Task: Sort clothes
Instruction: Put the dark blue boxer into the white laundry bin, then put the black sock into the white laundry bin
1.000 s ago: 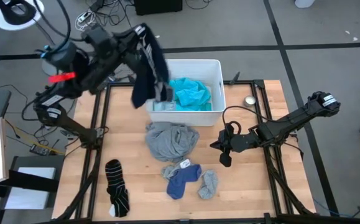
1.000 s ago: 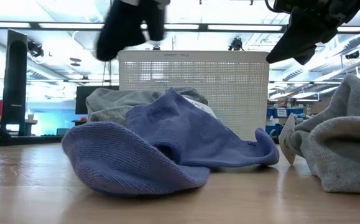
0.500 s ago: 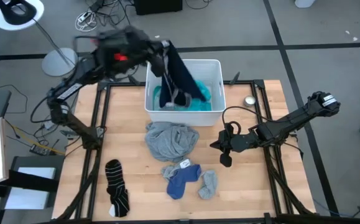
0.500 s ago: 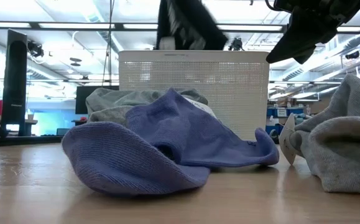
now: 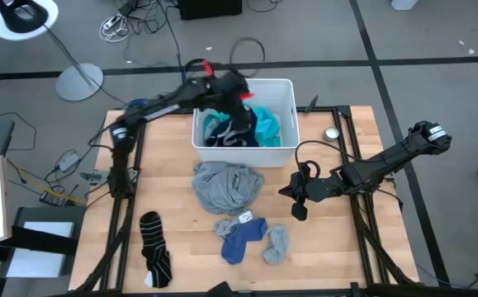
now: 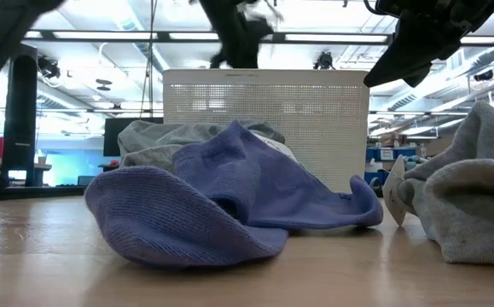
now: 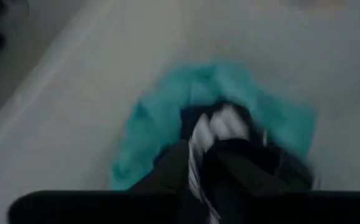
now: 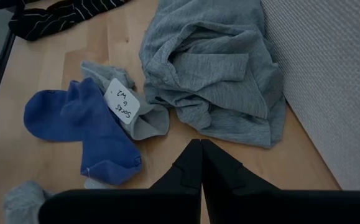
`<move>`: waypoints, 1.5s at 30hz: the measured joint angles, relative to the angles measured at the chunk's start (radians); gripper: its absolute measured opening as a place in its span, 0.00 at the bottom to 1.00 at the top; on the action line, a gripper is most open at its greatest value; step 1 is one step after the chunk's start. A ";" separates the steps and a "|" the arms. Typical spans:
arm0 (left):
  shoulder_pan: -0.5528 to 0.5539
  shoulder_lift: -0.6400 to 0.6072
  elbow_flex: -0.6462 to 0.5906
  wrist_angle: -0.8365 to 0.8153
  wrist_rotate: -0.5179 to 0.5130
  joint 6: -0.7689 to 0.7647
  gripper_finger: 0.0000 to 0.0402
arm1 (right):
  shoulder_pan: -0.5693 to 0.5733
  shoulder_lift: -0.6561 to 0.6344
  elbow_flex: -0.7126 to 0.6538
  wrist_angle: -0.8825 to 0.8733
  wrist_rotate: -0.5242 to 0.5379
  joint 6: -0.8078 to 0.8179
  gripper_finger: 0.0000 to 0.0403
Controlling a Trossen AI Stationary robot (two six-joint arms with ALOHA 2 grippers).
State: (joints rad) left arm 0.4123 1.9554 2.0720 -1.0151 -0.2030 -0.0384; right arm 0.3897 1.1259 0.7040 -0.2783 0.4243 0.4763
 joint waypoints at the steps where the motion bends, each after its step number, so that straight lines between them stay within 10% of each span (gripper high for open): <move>1: 0.003 0.026 0.000 -0.035 0.006 -0.001 0.20 | 0.000 0.000 0.000 0.000 0.000 0.000 0.01; 10: 0.014 0.091 -0.001 -0.248 0.070 0.038 0.36 | 0.000 0.000 0.000 -0.001 0.002 -0.009 0.01; 21: -0.245 -0.290 -0.042 -0.144 -0.057 0.042 0.37 | -0.001 0.001 0.000 0.043 0.010 -0.009 0.01; 33: -0.737 -0.748 -0.693 0.200 -0.305 -0.314 0.37 | 0.005 0.002 0.000 0.116 -0.017 0.001 0.04; 45: -0.962 -0.791 -1.058 0.261 -0.384 -0.820 0.37 | 0.054 0.147 -0.001 0.194 -0.127 0.054 0.05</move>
State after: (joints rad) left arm -0.5494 1.1645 1.0143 -0.7540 -0.5871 -0.8588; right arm 0.4438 1.2731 0.7029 -0.0839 0.2975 0.5305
